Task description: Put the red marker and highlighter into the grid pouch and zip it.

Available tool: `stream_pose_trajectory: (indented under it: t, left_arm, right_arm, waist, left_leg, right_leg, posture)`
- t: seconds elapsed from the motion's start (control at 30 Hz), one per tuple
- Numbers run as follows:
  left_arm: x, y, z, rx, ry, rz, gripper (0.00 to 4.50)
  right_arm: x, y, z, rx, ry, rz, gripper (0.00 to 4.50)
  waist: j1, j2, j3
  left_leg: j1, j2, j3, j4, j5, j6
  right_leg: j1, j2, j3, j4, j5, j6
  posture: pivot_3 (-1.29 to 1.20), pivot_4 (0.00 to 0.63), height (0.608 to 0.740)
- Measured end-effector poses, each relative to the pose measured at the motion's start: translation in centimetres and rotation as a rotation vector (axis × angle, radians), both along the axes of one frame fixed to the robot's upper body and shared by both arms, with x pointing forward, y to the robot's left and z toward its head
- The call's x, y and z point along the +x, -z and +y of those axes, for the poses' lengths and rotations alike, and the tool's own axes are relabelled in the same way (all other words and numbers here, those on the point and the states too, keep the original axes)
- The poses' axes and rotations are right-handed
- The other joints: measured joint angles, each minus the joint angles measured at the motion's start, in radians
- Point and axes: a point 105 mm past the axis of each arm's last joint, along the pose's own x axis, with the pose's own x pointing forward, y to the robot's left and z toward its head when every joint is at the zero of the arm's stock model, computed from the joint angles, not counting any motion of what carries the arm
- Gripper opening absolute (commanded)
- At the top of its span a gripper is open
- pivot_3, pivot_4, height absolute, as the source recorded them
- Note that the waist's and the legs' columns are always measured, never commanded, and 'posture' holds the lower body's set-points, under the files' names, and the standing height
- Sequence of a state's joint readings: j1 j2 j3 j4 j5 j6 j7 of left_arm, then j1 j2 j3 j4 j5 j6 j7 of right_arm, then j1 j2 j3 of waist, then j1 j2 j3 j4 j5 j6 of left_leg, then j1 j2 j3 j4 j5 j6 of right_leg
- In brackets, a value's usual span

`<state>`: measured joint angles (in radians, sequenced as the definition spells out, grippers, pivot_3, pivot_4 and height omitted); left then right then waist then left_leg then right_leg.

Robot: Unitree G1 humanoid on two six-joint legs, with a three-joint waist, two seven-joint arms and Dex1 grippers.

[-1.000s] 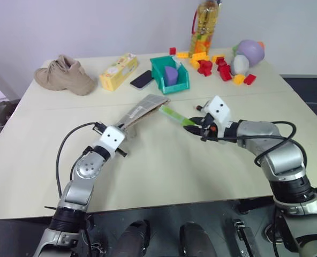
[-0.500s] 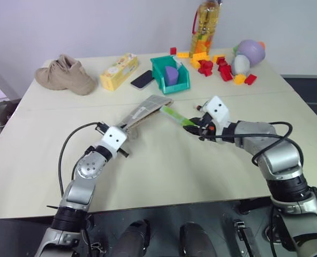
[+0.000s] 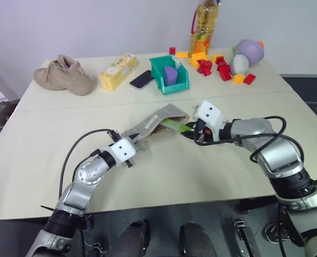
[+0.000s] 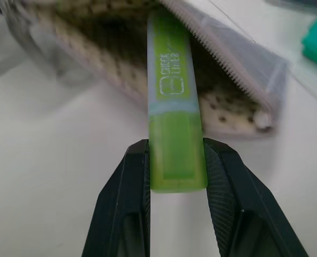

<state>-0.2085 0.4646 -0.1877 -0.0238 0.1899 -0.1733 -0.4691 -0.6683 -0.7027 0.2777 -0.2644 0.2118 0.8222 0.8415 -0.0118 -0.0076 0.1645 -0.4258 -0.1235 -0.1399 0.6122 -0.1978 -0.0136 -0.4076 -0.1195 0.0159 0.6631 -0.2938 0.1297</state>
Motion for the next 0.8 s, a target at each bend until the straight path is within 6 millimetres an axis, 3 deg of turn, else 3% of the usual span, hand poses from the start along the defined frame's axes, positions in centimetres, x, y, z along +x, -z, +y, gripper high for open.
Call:
stream_pose_trajectory:
  t: [0.2, 0.43, 0.67, 0.8]
  left_arm:
    - [-0.6, 0.2, -0.2, 0.048, 0.063, -0.003, 0.0]
    - [-0.7, 0.1, -0.2, 0.048, 0.068, -0.009, 0.0]
    - [-0.4, 0.0, -0.1, 0.02, 0.044, 0.001, 0.0]
    - [0.4, -0.1, 0.6, -0.052, -0.045, 0.037, 0.0]
  right_arm:
    - [-0.8, 0.5, 1.1, -0.072, -0.094, -0.003, 0.84]
    - [-1.0, 0.4, 1.3, -0.085, -0.124, -0.013, 4.47]
    - [-0.7, -0.7, 0.6, -0.079, -0.108, -0.066, 4.47]
    - [-0.7, -2.4, -1.6, -0.003, -0.066, -0.087, 4.47]
  waist:
    - [0.003, 0.0, 0.0]
    - [0.001, 0.0, 0.0]
    - [0.003, 0.0, 0.0]
    - [0.004, 0.0, 0.0]
  left_leg:
    - [0.0, 0.0, 0.0, 0.0, 0.0, 0.0]
    - [0.0, 0.0, 0.0, 0.0, 0.0, 0.0]
    - [0.0, 0.0, 0.0, 0.0, 0.0, 0.0]
    - [0.0, 0.0, 0.0, 0.001, 0.0, 0.0]
  right_leg:
    - [0.0, 0.0, 0.0, 0.0, 0.0, 0.0]
    - [0.0, 0.0, 0.0, 0.0, 0.0, 0.0]
    - [0.0, 0.0, 0.0, 0.0, 0.0, 0.0]
    - [0.001, 0.0, -0.001, 0.0, 0.0, 0.0]
  posture:
    - [0.0, 0.15, 0.74]
    - [0.0, 0.15, 0.74]
    - [0.0, 0.15, 0.74]
    - [0.0, 0.15, 0.74]
